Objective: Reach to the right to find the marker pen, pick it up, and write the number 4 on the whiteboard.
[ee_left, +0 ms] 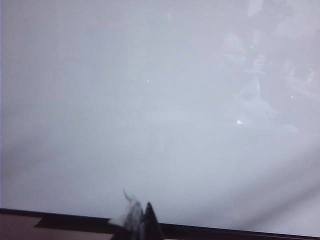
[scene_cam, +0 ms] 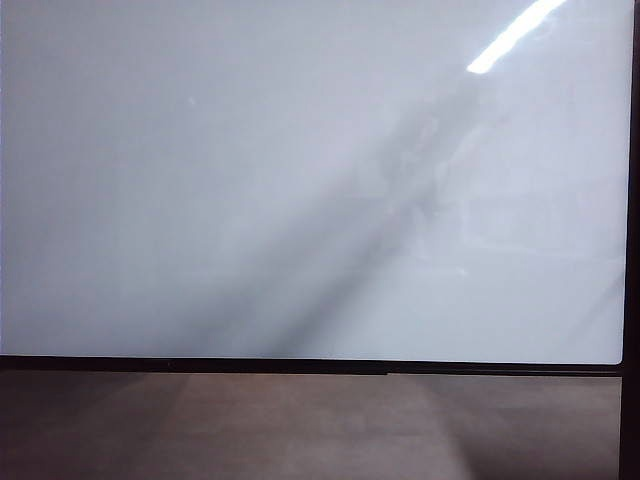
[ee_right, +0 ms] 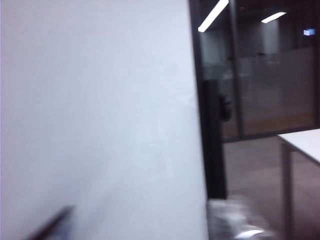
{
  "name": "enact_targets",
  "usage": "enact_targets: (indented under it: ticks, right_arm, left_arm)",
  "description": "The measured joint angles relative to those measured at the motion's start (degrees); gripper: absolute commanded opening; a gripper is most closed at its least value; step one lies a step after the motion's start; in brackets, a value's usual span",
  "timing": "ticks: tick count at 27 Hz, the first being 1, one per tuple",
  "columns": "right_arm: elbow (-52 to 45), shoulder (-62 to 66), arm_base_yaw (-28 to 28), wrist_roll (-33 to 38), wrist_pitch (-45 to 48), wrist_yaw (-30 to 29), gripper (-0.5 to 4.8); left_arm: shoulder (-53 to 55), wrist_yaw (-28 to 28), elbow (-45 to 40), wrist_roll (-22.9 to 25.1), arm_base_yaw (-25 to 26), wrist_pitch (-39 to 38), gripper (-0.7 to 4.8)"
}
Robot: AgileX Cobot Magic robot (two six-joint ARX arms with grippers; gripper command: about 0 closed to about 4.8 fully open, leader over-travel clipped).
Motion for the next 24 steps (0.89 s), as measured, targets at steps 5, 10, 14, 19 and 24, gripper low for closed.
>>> enact_targets:
  ticks: [5, 10, 14, 19, 24]
  right_arm:
    - [7.3, 9.2, -3.3, -4.2, 1.2, 0.6, 4.79]
    - [6.9, 15.5, -12.4, -9.0, 2.9, -4.2, 4.79]
    - [4.7, 25.4, -19.6, -8.9, 8.2, -12.3, 4.79]
    - [4.6, 37.9, -19.2, -6.2, 24.7, -17.1, 4.79]
    - [4.9, 47.5, -18.0, -6.0, 32.0, -17.8, 4.79]
  left_arm:
    - [8.6, 5.2, 13.4, -2.7, -0.5, -3.7, -0.05]
    - [16.3, 5.5, 24.7, -0.7, -3.6, -6.7, -0.05]
    - [19.6, 5.5, 29.2, -1.8, -5.7, -6.8, -0.05]
    - [24.1, 7.0, 30.5, -2.4, -10.4, -4.7, -0.05]
    - [31.8, 11.6, 30.5, 0.0, -18.8, -2.6, -0.05]
